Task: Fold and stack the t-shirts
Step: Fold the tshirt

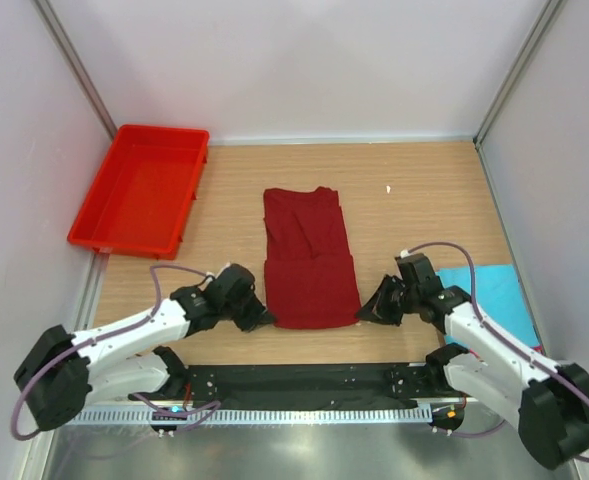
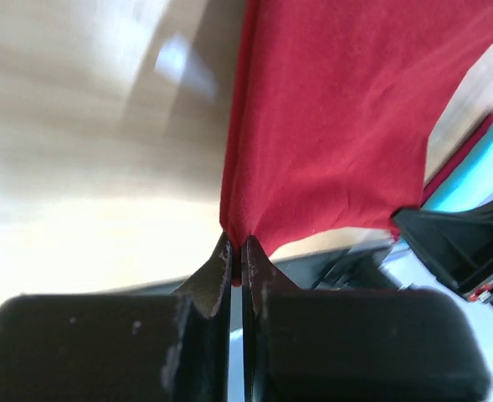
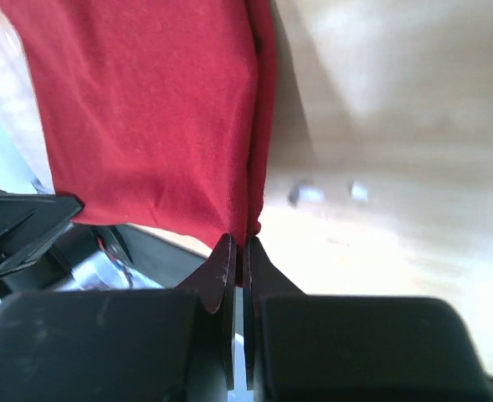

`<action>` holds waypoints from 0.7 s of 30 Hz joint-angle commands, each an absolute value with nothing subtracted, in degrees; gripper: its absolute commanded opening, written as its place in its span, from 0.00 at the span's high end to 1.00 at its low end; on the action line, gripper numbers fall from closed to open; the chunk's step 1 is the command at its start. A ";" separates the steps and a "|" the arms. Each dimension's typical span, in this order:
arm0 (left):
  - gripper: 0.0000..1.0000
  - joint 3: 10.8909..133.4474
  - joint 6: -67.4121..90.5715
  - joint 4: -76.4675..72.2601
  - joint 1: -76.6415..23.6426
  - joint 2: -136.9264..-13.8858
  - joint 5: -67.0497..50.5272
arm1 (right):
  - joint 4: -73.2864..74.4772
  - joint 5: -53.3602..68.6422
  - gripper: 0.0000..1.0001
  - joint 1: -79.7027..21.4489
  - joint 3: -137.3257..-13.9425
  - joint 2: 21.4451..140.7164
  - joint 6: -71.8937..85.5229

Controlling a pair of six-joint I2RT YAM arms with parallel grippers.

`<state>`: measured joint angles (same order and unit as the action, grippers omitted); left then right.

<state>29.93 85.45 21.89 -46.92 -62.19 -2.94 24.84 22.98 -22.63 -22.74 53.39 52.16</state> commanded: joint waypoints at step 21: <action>1.00 48.60 88.46 48.53 -56.89 -52.29 15.84 | 47.37 20.48 0.99 -29.88 -46.56 52.27 52.39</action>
<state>45.74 94.56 44.99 -62.00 -51.70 13.30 48.97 20.64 -29.93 -39.94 47.05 55.83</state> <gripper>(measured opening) 0.016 0.050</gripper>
